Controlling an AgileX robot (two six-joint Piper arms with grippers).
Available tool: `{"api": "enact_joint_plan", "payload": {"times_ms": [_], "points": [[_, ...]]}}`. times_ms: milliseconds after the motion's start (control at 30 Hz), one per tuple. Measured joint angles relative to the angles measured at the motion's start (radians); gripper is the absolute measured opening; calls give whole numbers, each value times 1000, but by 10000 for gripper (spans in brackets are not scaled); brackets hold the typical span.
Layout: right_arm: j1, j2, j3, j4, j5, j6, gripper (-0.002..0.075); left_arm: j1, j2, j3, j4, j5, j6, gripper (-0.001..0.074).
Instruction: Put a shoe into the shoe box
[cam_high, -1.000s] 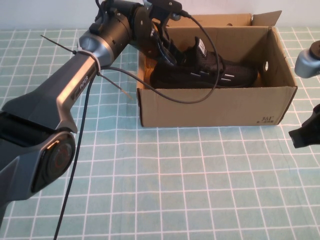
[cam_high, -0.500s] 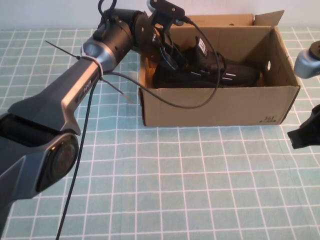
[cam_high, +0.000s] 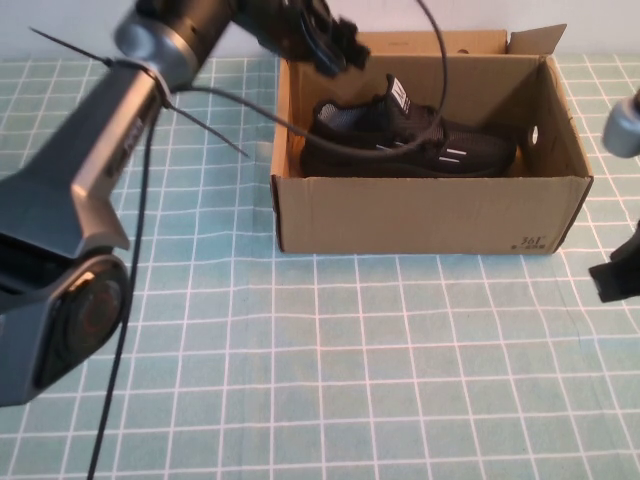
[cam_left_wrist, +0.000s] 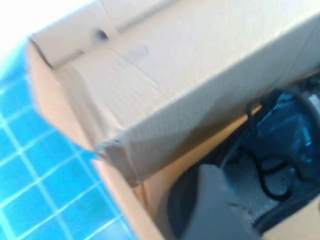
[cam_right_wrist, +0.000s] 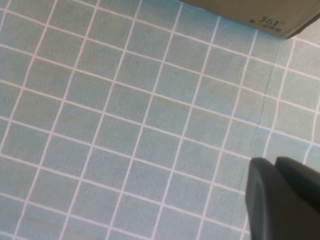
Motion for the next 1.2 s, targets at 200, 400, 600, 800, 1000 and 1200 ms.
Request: {"api": "enact_joint_plan", "payload": {"times_ms": [200,400,600,800,1000,1200], "points": [[-1,-104,-23,-14,-11,25,0,0,-66,-39,54,138,-7,67],[0,-122,0,2,26,27,0,15,-87,-41,70,249,-7,6],[0,-224,0,2,73,50,0,31,-162,-30,19,260,-7,-1],[0,-360,4,19,126,56,0,31,-339,64,-12,262,1,-1],[0,-547,92,32,130,48,0,31,-527,258,-21,262,1,-1],[0,-760,250,104,93,48,0,31,-739,563,-42,216,1,-2]]}}
